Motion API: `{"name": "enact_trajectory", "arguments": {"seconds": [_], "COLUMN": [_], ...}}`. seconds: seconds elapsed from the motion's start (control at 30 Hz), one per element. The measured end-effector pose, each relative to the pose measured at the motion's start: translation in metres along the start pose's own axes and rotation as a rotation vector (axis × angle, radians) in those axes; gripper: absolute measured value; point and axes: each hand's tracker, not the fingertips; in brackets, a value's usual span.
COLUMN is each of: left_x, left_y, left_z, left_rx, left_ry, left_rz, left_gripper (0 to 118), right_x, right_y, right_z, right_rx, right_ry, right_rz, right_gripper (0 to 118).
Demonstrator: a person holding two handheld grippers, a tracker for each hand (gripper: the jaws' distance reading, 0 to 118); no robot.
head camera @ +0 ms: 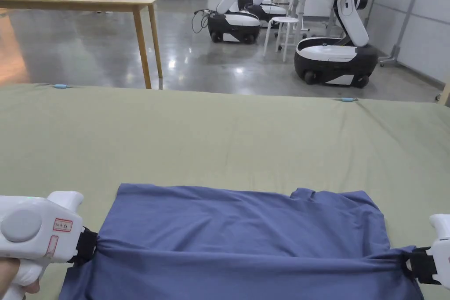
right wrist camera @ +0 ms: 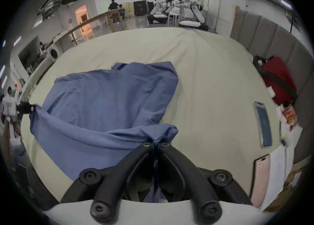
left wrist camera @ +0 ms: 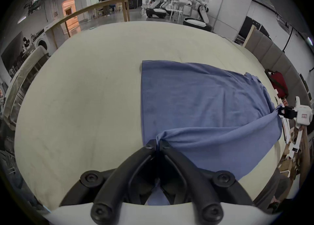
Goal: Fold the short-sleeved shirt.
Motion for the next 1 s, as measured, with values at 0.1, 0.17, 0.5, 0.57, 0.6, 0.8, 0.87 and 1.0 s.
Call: {"name": "enact_trajectory", "arguments": {"seconds": [0.1, 0.17, 0.5, 0.57, 0.6, 0.8, 0.87, 1.0], "left_x": [-0.001, -0.003, -0.001, -0.004, -0.003, 0.002, 0.002, 0.011], "left_y": [-0.008, -0.015, -0.094, -0.100, -0.102, -0.107, -0.106, -0.102], "left_z": [-0.001, 0.006, 0.077, 0.073, 0.071, 0.032, 0.019, 0.026], "left_rx": [0.005, 0.021, 0.132, 0.113, 0.085, 0.026, 0.013, 0.036], "left_ry": [-0.040, 0.028, 0.028, -0.005, -0.010, 0.037, 0.046, 0.057], "left_rz": [0.017, 0.035, 0.135, 0.129, 0.123, 0.107, 0.105, 0.078], "left_gripper": [87, 114, 1, 4, 6, 112, 103, 22], "right_x": [0.008, 0.009, -0.001, -0.007, -0.009, -0.013, -0.013, -0.003], "right_y": [-0.008, -0.022, -0.107, -0.121, -0.125, -0.135, -0.136, -0.134], "right_z": [-0.001, 0.010, 0.073, 0.074, 0.075, 0.073, 0.070, 0.065], "right_rx": [-0.011, 0.025, 0.125, 0.125, 0.122, 0.101, 0.095, 0.085], "right_ry": [0.024, 0.007, -0.052, -0.065, -0.066, -0.035, -0.034, -0.043], "right_rz": [-0.054, -0.038, -0.060, -0.054, -0.046, -0.061, -0.061, -0.063], "right_gripper": [111, 111, 1, 1, 1, 1, 1, 1]}}
